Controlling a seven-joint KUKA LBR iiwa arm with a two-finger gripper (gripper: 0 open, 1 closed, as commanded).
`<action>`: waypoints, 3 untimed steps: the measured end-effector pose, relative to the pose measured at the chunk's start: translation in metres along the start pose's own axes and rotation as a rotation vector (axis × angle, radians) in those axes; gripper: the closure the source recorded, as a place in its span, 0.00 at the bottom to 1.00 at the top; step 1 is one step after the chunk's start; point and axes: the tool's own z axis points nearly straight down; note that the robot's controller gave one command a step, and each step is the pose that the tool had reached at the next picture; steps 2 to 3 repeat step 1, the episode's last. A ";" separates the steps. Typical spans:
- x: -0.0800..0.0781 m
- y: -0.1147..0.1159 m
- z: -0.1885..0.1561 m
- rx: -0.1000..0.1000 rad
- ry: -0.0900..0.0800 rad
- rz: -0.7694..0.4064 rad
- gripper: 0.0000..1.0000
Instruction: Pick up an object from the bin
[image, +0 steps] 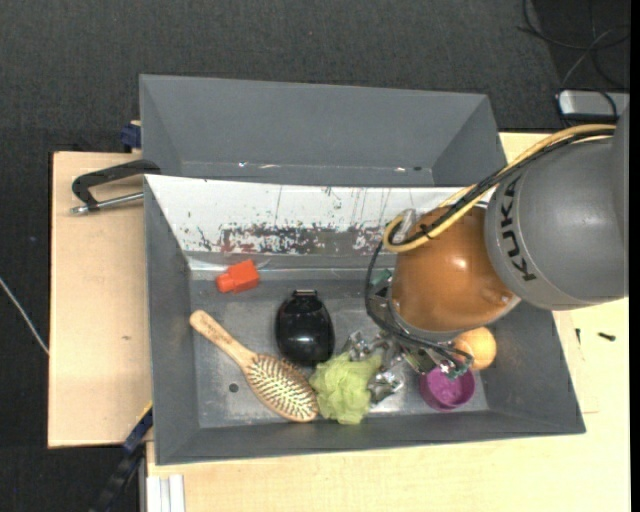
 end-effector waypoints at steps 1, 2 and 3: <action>0.001 0.001 -0.021 -0.003 0.001 0.000 1.00; 0.001 0.001 -0.021 -0.003 0.001 0.000 1.00; 0.001 0.001 -0.021 -0.003 0.001 0.000 1.00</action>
Offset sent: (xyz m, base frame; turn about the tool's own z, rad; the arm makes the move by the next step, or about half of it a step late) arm 0.0000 -0.0001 0.1143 0.0000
